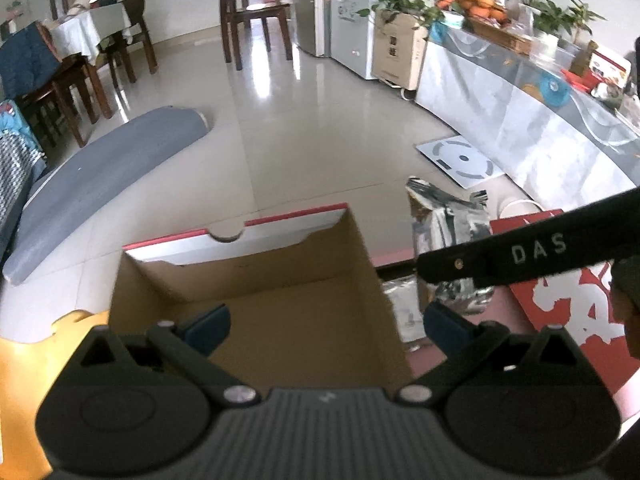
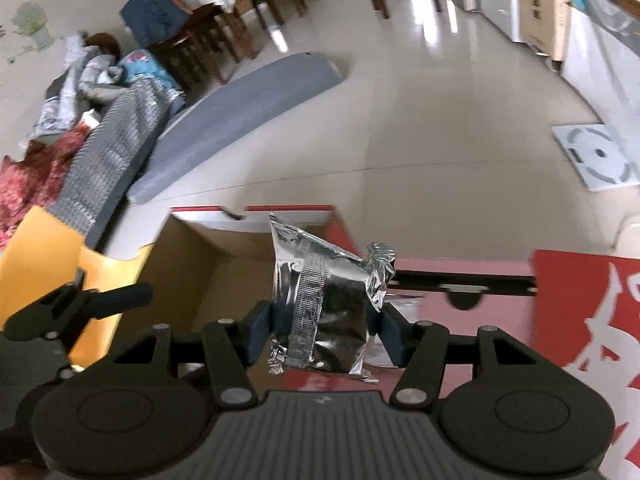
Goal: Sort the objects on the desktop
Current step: 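Lift the silver packet with the right gripper out of the box, then lower the packet onto the red lid and open the right gripper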
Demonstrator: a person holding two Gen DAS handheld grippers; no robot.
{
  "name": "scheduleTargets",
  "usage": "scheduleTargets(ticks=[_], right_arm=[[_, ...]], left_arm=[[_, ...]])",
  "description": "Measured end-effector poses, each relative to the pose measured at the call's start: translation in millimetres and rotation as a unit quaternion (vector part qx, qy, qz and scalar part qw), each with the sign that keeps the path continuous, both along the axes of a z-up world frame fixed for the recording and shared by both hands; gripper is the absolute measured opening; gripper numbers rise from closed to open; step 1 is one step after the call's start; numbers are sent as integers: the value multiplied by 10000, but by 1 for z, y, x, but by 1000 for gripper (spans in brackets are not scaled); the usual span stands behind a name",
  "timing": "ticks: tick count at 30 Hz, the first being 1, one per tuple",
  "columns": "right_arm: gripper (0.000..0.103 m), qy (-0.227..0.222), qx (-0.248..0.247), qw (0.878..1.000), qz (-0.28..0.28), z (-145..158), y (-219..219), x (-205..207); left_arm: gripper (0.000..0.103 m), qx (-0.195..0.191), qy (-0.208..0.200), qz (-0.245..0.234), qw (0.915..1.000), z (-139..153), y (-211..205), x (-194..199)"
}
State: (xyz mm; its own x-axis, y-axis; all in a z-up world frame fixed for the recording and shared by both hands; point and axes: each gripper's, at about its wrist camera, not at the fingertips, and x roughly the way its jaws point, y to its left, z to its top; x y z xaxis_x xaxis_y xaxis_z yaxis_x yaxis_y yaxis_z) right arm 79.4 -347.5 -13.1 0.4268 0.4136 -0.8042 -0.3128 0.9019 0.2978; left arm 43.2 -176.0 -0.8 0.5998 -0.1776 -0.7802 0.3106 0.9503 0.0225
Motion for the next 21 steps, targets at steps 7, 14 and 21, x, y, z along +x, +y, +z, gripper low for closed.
scheduleTargets(ticks=[7,14,21], right_arm=[[57,319,-247,9982,-453,-34,-37,18],[57,512,-393,9961,-597,-59,-51,30],[57,630,-560,9944,-645,-79,-55,38]], left_arm=[[103,131,39,-175,9998,-8,-21,-2],[103,191,139,-252,9994,-15,-35,1],[103,266,184,-408,9986,-20,-47,0]])
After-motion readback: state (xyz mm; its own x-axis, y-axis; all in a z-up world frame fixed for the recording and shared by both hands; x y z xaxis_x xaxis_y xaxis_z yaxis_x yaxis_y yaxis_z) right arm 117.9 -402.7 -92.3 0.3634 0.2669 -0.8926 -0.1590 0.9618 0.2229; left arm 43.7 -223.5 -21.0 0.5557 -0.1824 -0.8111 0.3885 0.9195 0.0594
